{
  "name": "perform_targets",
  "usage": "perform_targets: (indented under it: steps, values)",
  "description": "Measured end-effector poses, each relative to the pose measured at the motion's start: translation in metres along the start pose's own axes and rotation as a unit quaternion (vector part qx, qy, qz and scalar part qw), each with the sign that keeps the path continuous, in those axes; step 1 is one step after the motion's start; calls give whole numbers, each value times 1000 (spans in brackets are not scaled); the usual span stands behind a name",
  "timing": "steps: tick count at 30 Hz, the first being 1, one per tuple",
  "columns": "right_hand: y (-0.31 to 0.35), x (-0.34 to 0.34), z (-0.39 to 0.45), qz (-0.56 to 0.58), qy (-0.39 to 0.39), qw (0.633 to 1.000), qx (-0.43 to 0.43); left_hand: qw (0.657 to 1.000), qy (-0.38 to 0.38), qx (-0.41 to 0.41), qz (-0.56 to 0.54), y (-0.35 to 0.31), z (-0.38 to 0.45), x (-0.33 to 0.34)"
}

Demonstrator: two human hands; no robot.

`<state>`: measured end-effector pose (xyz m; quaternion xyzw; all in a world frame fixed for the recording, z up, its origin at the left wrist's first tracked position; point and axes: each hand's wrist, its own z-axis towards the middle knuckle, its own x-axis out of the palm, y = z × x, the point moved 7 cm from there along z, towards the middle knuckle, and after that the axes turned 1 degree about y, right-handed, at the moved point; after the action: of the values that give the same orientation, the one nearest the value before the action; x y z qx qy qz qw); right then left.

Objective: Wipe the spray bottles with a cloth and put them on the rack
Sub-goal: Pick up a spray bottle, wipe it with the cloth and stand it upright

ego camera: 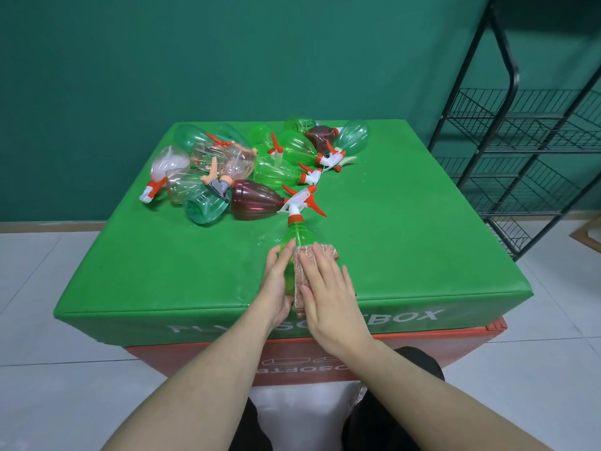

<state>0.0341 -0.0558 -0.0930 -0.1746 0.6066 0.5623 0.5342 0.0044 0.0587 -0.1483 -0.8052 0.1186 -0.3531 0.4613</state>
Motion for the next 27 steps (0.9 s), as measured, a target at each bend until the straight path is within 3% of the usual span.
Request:
perform_targets:
  steps: [11, 16, 27]
  values:
    - [6, -27, 66, 46, -1, 999, 29, 994, 65, -58, 64, -3, -9, 8]
    - [-5, -29, 75, 124, 17, 986, 109, 993, 61, -69, 68, -1, -10, 7]
    - [4, -4, 15, -24, 8, 1000, -5, 997, -2, -76, 29, 7, -3, -3]
